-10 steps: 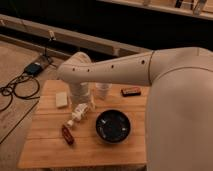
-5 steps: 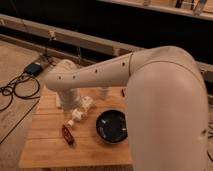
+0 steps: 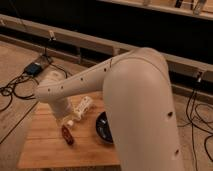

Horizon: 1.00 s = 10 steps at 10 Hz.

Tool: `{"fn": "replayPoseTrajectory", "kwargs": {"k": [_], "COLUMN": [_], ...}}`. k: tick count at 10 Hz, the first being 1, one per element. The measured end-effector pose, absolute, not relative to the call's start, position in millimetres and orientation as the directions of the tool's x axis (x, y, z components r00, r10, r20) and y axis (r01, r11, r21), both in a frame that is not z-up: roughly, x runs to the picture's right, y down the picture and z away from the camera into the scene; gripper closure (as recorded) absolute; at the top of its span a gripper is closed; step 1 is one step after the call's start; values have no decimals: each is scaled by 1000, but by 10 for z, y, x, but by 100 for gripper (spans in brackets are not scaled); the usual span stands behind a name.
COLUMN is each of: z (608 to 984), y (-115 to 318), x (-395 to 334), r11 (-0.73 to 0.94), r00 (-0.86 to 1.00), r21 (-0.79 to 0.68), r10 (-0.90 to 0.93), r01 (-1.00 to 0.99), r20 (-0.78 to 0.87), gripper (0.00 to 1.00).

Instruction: Place the pepper in the ceramic cup

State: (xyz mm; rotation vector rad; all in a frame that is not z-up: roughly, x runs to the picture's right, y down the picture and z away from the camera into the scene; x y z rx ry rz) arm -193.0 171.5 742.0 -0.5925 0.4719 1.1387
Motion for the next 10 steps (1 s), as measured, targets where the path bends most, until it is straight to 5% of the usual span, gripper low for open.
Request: {"fn": "replayPoseTrajectory", "kwargs": {"k": [10], "z": [7747], "y": [2292], "x": [-2123], "r11": [261], "r00": [336], "r21": [-218], "r10": [622], "r01": [-940], "r20": [-707], "gripper": [35]}}
